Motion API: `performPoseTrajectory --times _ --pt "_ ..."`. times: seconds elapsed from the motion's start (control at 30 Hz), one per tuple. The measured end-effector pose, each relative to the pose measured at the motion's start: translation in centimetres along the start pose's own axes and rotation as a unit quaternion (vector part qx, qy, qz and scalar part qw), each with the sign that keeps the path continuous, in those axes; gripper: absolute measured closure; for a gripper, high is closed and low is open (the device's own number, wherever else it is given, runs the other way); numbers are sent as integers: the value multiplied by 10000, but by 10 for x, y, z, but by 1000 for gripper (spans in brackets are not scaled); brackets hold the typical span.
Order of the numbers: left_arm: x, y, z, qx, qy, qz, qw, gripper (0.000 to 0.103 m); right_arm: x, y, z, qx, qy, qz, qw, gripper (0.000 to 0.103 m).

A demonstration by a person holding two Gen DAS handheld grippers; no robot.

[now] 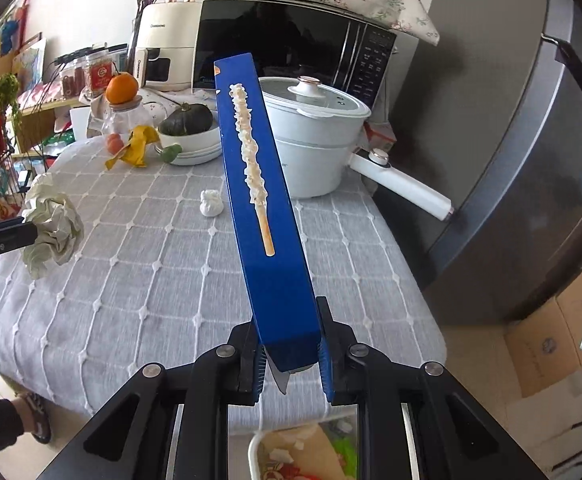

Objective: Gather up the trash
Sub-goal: 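Grasp the blue box with the right gripper while the left holds the tissue, then carry tissue and blue box over the bin and open both grippers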

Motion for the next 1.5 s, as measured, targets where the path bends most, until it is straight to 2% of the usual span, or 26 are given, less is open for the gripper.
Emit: performPoseTrajectory --times 0.37,0.6,0.77,1.0,1.17,1.2,1.3,1.33,1.4,1.5 --pt "35 -22 69 533 303 42 9981 90 79 -45 43 -172 916 -437 9947 81" --pt "55 -10 102 933 264 -96 9952 90 124 -47 73 -230 1511 -900 9841 81" --pt "69 6 127 1186 283 -349 9919 90 157 -47 91 -323 1812 -1221 9753 81" --pt "81 26 158 1325 490 -593 9882 90 195 -32 112 -375 2200 -1717 9595 81" --pt "85 38 173 1383 580 -717 9861 90 206 -25 122 -369 2316 -1897 9534 80" --pt "86 41 176 1393 596 -739 9857 90 208 -23 124 -391 2352 -1928 9518 76" --pt "87 49 184 1409 642 -812 9846 90 214 -18 130 -379 2542 -2056 9443 71" --pt "88 51 187 1417 650 -839 9842 90 215 -18 132 -387 2575 -2058 9433 70" --pt "89 56 191 1437 671 -876 9834 90 216 -20 137 -344 2624 -2008 9432 60" --pt "91 62 200 1468 741 -909 9822 90 216 -25 144 -270 2696 -1915 9433 56"
Point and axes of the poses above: each gripper's, at about its wrist camera, not at the fingertips, and y roughly the way its jaws point, z to its right, x to its underside, the point moved 2 cm from there along y, roughly the way its jaws point, and after that the axes turned 2 degrees about y, right-handed, at the moved point
